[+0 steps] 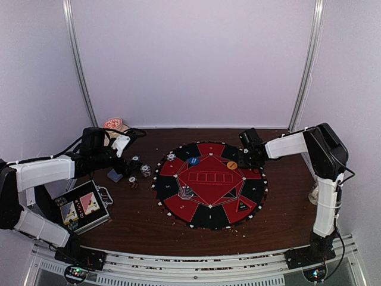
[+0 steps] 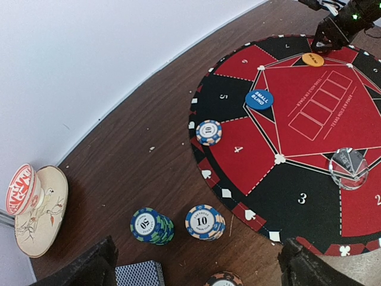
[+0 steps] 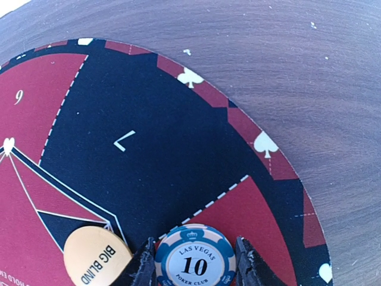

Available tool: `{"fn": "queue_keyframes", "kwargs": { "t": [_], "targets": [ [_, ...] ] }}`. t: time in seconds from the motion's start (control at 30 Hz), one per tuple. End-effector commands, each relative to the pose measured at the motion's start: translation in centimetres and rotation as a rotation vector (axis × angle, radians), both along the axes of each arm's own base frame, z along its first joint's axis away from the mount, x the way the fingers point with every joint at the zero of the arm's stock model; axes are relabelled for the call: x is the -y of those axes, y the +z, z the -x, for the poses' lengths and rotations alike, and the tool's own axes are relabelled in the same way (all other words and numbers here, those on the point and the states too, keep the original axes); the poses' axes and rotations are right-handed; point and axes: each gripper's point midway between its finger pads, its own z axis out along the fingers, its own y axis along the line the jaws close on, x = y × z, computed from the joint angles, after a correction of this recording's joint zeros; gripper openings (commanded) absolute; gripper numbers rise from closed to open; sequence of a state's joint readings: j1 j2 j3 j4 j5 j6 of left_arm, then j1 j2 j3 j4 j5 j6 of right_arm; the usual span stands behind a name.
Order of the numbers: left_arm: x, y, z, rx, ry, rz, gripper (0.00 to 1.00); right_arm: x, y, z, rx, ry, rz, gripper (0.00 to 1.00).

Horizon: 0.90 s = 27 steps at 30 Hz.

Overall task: Distribute texas hold em gaming equipment
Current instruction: Place the poker chips pile in the big blind area.

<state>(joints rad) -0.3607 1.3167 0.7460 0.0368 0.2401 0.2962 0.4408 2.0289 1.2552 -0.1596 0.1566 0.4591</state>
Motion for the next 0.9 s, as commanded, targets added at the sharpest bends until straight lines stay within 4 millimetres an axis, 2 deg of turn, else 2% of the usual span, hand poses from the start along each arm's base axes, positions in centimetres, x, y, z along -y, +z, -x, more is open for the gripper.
{"fn": "queue_keyframes", "kwargs": {
  "t": [0.0,0.87],
  "targets": [
    [0.30,0.42,-0.31,0.027,-0.012,0.017,0.98,-0.76,0.19,-0.81,0.010,0.017,-0.036,0.39],
    [0.36,0.08,-0.37,0.017,-0.014,0.015,0.98,-1.28,-0.56,-0.82,-0.014,0.044,-0.040,0.41]
  ]
}}
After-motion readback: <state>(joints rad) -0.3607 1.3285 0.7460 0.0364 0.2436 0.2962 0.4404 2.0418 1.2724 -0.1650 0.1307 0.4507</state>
